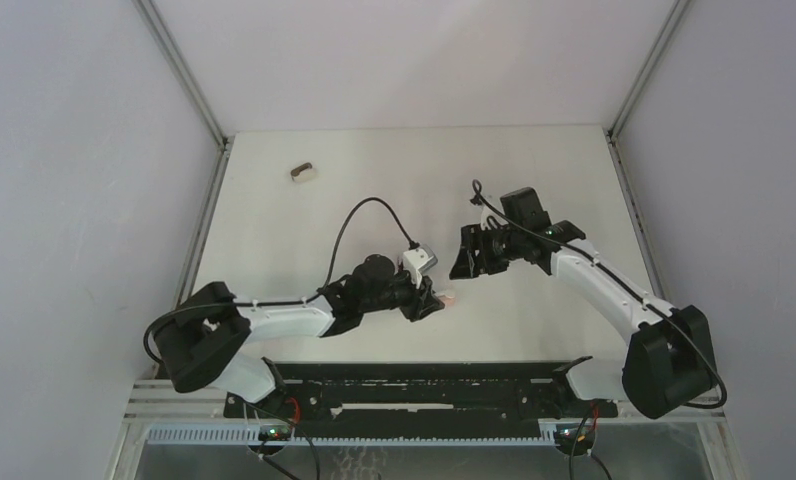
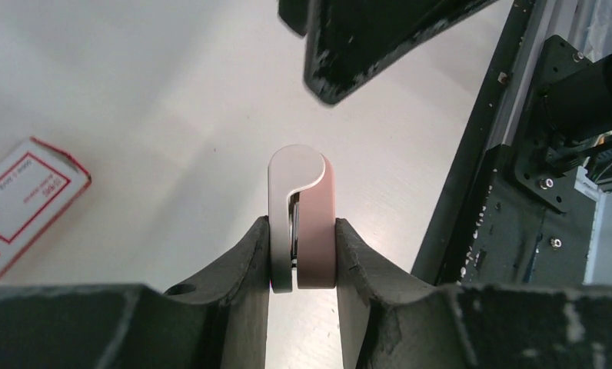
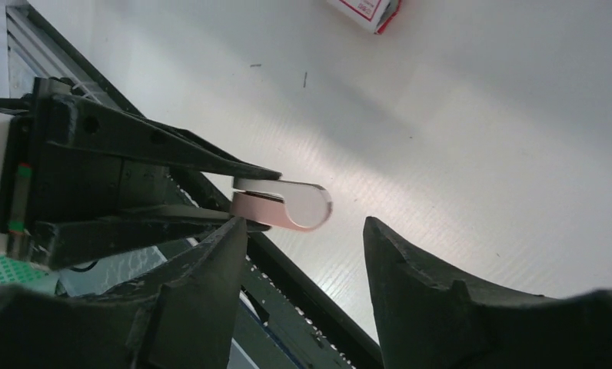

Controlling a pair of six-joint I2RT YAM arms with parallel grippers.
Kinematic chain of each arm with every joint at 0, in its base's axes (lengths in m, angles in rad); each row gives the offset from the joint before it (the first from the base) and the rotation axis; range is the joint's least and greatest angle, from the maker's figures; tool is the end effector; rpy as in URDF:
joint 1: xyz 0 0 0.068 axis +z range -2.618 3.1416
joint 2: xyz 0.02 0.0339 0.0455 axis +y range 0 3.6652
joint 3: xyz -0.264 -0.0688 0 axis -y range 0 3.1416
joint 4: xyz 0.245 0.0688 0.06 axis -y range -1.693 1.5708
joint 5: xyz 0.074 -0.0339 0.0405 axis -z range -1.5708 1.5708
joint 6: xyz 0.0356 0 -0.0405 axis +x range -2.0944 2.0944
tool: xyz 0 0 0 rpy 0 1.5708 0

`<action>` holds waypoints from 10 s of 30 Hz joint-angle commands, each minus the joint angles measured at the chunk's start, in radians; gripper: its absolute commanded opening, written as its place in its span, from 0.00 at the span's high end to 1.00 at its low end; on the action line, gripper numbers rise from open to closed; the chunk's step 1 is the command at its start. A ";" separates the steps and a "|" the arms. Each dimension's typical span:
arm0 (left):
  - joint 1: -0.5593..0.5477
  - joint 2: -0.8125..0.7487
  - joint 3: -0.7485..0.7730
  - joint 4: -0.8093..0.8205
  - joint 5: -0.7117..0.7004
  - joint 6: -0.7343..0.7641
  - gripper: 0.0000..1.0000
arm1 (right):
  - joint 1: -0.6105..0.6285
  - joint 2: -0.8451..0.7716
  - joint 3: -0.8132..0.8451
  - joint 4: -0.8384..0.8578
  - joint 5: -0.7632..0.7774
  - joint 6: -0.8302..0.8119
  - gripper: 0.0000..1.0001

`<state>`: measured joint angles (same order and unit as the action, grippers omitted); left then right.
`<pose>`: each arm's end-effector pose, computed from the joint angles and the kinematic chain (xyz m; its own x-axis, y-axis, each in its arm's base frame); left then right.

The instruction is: Load the staples into the stapler

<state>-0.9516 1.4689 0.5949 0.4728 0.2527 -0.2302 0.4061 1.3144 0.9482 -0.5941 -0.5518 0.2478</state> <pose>0.1647 -0.2464 0.1844 -0.4311 0.2242 -0.8740 0.8460 0.4372 -0.3051 0.2343 0.1211 0.2517 -0.8800 -0.1510 -0.4504 -0.4092 0.7227 0.5570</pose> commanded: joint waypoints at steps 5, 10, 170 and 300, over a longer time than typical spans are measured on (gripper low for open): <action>0.013 -0.207 -0.078 -0.191 -0.086 -0.261 0.94 | 0.003 -0.160 -0.114 0.184 0.053 0.006 0.36; 0.127 -0.331 -0.175 -0.188 0.058 -0.460 0.93 | 0.079 -0.268 -0.199 0.337 0.079 -0.021 0.24; 0.060 -0.549 -0.154 0.196 0.379 -0.241 0.62 | 0.229 -0.365 -0.471 1.123 -0.483 0.266 1.00; 0.615 -0.758 -0.459 0.053 -0.084 -0.060 0.05 | -0.085 0.264 -0.381 1.472 0.131 -0.146 1.00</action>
<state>-0.3416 0.7063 0.1455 0.4690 0.1528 -0.3191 0.3119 1.6012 0.5186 0.9024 -0.4469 0.1165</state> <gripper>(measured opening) 0.954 0.260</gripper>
